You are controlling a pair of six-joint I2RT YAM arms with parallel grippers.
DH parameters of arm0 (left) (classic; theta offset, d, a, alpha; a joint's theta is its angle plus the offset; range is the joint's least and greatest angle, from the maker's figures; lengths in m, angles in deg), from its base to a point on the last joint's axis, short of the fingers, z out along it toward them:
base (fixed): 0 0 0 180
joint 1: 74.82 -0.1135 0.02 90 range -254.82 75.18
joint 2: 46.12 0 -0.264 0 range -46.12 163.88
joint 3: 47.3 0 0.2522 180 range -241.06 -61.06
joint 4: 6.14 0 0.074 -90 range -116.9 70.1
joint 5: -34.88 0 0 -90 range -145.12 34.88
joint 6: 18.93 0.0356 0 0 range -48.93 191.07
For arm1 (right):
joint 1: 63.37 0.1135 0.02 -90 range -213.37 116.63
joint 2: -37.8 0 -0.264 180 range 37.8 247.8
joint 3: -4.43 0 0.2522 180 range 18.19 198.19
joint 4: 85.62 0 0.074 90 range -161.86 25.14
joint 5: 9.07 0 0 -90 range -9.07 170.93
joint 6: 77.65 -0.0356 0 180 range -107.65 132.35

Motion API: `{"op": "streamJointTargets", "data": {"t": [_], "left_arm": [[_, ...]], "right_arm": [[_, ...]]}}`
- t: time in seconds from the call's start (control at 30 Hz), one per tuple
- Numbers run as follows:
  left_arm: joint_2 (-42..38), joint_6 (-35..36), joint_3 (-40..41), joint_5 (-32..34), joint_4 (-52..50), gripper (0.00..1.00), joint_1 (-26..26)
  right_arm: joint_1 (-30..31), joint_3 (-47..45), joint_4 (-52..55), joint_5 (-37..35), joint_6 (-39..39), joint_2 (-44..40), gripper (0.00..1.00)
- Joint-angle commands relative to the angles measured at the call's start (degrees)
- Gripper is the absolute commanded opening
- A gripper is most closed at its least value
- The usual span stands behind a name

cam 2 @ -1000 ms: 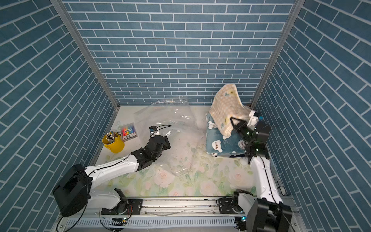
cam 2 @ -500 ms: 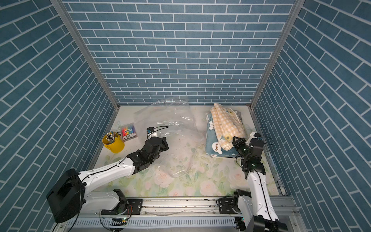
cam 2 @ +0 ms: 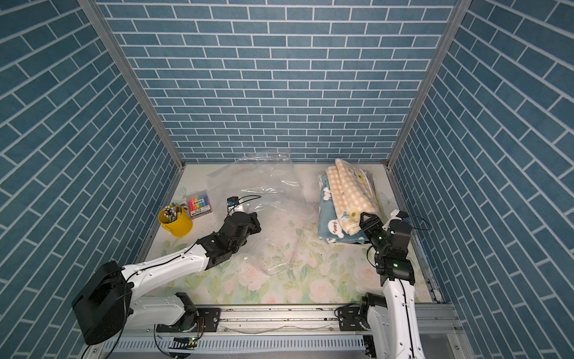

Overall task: Take the blanket out of the vacuum bag
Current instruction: Place the blanket at the center of the board.

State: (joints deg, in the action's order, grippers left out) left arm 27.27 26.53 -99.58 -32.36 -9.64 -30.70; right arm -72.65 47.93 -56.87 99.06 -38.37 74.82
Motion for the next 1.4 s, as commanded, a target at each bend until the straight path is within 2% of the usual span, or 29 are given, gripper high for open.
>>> {"op": "streamJointTargets", "data": {"t": [0.0,0.1,0.23,0.33,0.4,0.43,0.53,0.6,0.67,0.8,0.9,1.0,1.13,1.2,1.27,1.37], "left_arm": [[-1.4,1.4,0.8,0.2,1.1,0.00,-0.4],[-2.0,1.8,1.1,0.4,1.2,0.00,-0.5],[-2.0,1.8,1.3,-0.1,1.5,0.00,-0.5],[-1.5,1.7,1.6,-1.7,2.3,0.00,-0.5],[-0.8,1.7,1.4,-2.4,2.4,0.00,-0.5],[-0.4,1.7,1.1,-2.9,2.3,0.00,-0.5],[0.6,1.8,0.2,-4.3,1.5,0.00,-0.5],[1.1,2.0,-0.6,-4.9,0.9,0.00,-0.5],[1.6,1.9,-1.2,-5.0,0.2,0.00,-0.5],[1.9,1.5,-2.3,-5.7,-1.9,0.00,-0.5],[1.2,1.4,-2.3,-5.8,-2.8,0.00,-0.5],[0.8,1.1,-2.1,-5.2,-3.5,0.00,-0.5],[1.0,1.0,-2.1,-5.2,-3.9,0.00,-0.5],[1.3,0.9,-2.0,-5.3,-3.8,0.00,-0.5],[1.8,0.8,-2.1,-5.5,-3.6,0.00,-0.5],[2.5,0.8,-2.3,-5.8,-3.5,0.00,-0.5]], "right_arm": [[-0.1,5.2,11.2,-4.6,8.0,-3.1,0.69],[0.0,9.1,17.2,-3.9,11.2,-6.0,0.70],[0.4,12.1,18.2,3.2,13.6,-8.2,0.59],[0.9,14.1,12.9,9.0,14.5,-6.6,0.39],[2.3,17.4,11.4,8.4,16.9,-1.8,0.27],[3.7,19.2,10.9,7.8,18.2,1.2,0.25],[14.2,26.5,10.1,-1.7,23.2,12.7,0.21],[22.1,34.1,12.3,-10.1,27.7,23.4,0.25],[26.2,41.2,13.0,-15.6,30.1,32.9,0.25],[29.8,55.9,15.2,-28.1,36.2,51.6,0.24],[30.8,65.6,20.7,-35.1,39.4,62.2,0.33],[31.6,66.1,20.5,-39.6,41.1,66.2,0.44],[32.2,61.7,18.5,-44.5,41.7,67.1,0.47],[32.2,59.3,16.8,-44.6,41.8,66.6,0.47],[32.2,57.4,15.5,-45.2,41.8,65.9,0.44],[32.2,55.1,13.2,-45.9,42.1,64.2,0.25]]}}
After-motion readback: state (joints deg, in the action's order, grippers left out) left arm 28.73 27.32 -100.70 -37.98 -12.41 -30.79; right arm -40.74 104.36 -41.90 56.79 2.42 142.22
